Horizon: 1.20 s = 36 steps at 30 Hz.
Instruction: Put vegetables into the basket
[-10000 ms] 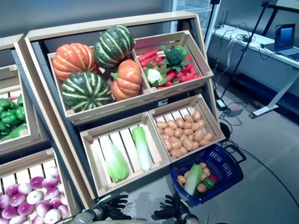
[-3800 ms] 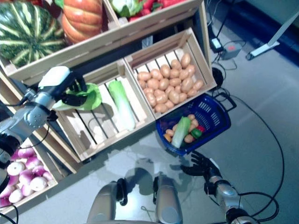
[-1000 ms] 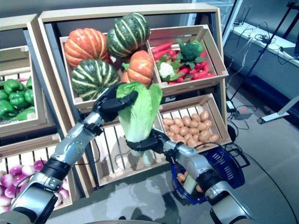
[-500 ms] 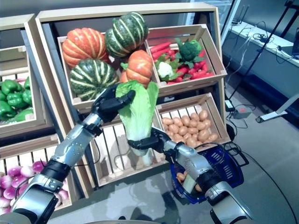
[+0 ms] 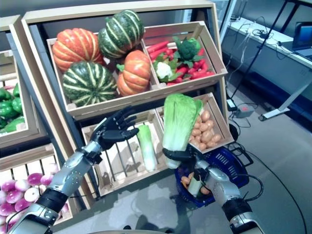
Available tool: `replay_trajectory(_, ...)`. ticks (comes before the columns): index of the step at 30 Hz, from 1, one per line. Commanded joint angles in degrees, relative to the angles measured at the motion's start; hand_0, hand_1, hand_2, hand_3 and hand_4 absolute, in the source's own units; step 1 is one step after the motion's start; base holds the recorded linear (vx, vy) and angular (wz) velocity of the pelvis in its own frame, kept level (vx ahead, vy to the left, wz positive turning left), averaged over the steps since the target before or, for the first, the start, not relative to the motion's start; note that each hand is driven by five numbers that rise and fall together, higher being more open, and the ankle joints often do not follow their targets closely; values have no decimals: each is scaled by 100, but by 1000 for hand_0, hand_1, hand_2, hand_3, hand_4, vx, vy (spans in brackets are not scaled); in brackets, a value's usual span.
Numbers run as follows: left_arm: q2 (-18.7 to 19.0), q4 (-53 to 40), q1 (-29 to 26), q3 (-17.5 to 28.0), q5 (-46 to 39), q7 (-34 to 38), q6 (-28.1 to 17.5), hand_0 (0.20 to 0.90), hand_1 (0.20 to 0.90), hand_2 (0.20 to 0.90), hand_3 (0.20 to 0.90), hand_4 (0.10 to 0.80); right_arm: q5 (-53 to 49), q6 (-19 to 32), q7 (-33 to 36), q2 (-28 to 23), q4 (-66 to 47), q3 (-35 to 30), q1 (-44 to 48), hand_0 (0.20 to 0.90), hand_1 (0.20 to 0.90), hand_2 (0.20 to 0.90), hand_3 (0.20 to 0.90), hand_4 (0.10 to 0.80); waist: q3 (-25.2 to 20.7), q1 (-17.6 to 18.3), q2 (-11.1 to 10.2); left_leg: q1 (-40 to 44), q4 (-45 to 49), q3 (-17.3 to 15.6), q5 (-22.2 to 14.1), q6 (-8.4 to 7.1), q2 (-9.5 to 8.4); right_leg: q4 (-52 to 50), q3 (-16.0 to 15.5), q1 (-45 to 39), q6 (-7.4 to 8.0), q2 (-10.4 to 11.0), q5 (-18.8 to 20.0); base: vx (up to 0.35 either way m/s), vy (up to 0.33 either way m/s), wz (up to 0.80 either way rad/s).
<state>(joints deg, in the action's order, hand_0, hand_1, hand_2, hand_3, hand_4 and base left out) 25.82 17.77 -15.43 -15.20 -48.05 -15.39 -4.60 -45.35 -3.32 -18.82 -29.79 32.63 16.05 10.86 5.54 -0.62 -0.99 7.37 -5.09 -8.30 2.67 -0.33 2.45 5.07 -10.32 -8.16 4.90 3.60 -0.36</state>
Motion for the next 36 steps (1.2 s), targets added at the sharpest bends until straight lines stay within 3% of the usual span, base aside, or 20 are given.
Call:
replay_trajectory(1, 156, 139, -468, 371, -172, -49, -804, 900, 900, 900, 900, 800, -192, 1033, 38, -170, -121, -534, 401, 300, 300, 300, 300, 400, -295, 81, -76, -101, 9, 92, -220, -360, 115, -69, -85, 102, 68, 149, 181, 11, -79, -15)
replay_trajectory(8, -47, 335, -159, 708, -840, -197, -605, 900, 900, 900, 900, 800, -147, 1334, 604, -176, 198, -1081, 195, 300, 300, 300, 300, 400, -187, 165, -55, -47, 61, -8, -218, -378, 223, -139, 49, 161, -14, 19, 123, 5, -107, -9)
replay_trajectory(11, -256, 514, 112, 933, -1155, -233, -610, 900, 900, 900, 900, 800, -164, 1366, 949, -163, 330, -1325, 170, 300, 300, 300, 300, 400, -41, 207, -147, -258, 863, -82, -426, -386, 280, -325, 234, 291, -147, -8, 85, -15, -178, -22)
replay_trajectory(12, -435, 605, 431, 1128, -1190, -373, -600, 900, 900, 900, 900, 800, -137, 1379, 1022, -164, 420, -1540, 71, 300, 300, 300, 300, 400, 142, 184, -289, -696, 2105, -71, -434, -358, 326, -476, 333, 347, -310, -4, 110, 8, -223, -47)
replay_trajectory(14, -632, 710, 821, 1294, -1124, -576, -521, 900, 900, 900, 900, 800, -47, 1355, 1039, -163, 502, -1713, -47, 300, 300, 300, 300, 400, 350, 133, -362, -1222, 3152, 53, -211, -319, 315, -613, 496, 336, -470, -96, 131, 47, -197, -72)
replay_trajectory(15, -653, 722, 865, 1307, -1100, -601, -514, 900, 900, 900, 900, 800, -29, 1351, 1064, -164, 512, -1730, -64, 300, 300, 300, 300, 400, 372, 128, -347, -1292, 3251, 71, -200, -316, 331, -634, 514, 336, -487, -125, 126, 117, -93, -73)
replay_trajectory(16, -692, 809, 1096, 1330, -1062, -761, -481, 900, 900, 900, 900, 800, -23, 1322, 1043, -237, 707, -1867, -101, 300, 300, 300, 300, 400, 510, 30, -341, -1656, 3513, 188, -46, -313, 239, -709, 625, 234, -515, -176, 95, 141, -15, -49)
replay_trajectory(19, -611, 833, 1330, 1267, -1155, -928, -549, 900, 900, 900, 900, 800, -102, 1225, 1005, -469, 1014, -1985, 42, 300, 300, 300, 300, 400, 685, -188, -216, -1749, 2693, 332, 146, -315, 17, -741, 803, -15, -432, -289, -97, 229, 81, -42)
replay_trajectory(20, -560, 797, 1335, 1245, -1177, -952, -552, 900, 900, 900, 900, 800, -151, 1203, 1009, -551, 1121, -2008, 102, 300, 300, 300, 300, 400, 711, -272, -135, -1813, 2166, 417, 377, -383, 46, -723, 871, -143, -409, -374, -197, 230, 131, -38)
replay_trajectory(23, -476, 737, 1224, 1138, -1337, -996, -588, 900, 900, 900, 900, 800, -273, 1251, 1045, -676, 1305, -2014, 236, 300, 300, 300, 300, 400, 748, -424, -88, -1878, 1167, 528, 609, -470, 68, -632, 1045, -440, -335, -402, -371, 229, 154, -17)
replay_trajectory(25, -504, 847, 1052, 1038, -1370, -985, -703, 900, 900, 900, 900, 800, -395, 1314, 1146, -645, 1505, -2019, 267, 300, 300, 300, 300, 400, 685, -468, -137, -1885, 1120, 531, 351, -378, -31, -669, 1029, -546, -253, -211, -477, 222, 164, -29)
replay_trajectory(29, -438, 812, 770, 833, -1455, -839, -750, 900, 900, 900, 900, 800, -397, 1416, 1457, -470, 1703, -2134, 161, 300, 300, 300, 300, 400, 551, -489, -162, -1693, 1104, 375, 127, -216, -69, -1132, 557, -460, -63, 53, -656, 205, 83, -70)
replay_trajectory(32, -295, 522, 902, 965, -1511, -670, -641, 900, 900, 900, 900, 800, -202, 1486, 1572, -269, 1612, -2181, 40, 300, 300, 300, 300, 400, 575, -513, -98, -1361, 1037, 338, 41, -83, -59, -2571, 148, 439, 322, 337, -26, 167, 0, -42)
replay_trajectory(34, -243, 465, 916, 997, -1511, -556, -691, 900, 900, 900, 900, 800, -150, 1537, 1656, -184, 1588, -2134, 59, 300, 300, 300, 300, 400, 648, -489, -71, -1118, 988, 283, -7, -127, -3, -2568, -40, 731, 357, 516, 145, 69, -121, -40)
replay_trajectory(35, -100, 435, 722, 951, -1693, -417, -853, 900, 900, 900, 900, 800, -176, 1595, 1817, -137, 1627, -1936, 446, 300, 300, 300, 300, 400, 825, -542, 0, -1026, 1013, 258, -28, -305, 148, -2020, -318, 986, 316, 826, 174, -184, -307, -33)
replay_trajectory(36, 14, 478, 428, 908, -1855, -383, -1000, 900, 900, 900, 900, 800, -206, 1560, 1964, -150, 1735, -1759, 982, 300, 300, 300, 300, 400, 1002, -562, 14, -1091, 1052, 252, -71, -380, 189, -1709, -403, 1170, 353, 981, 370, -357, -344, -31)
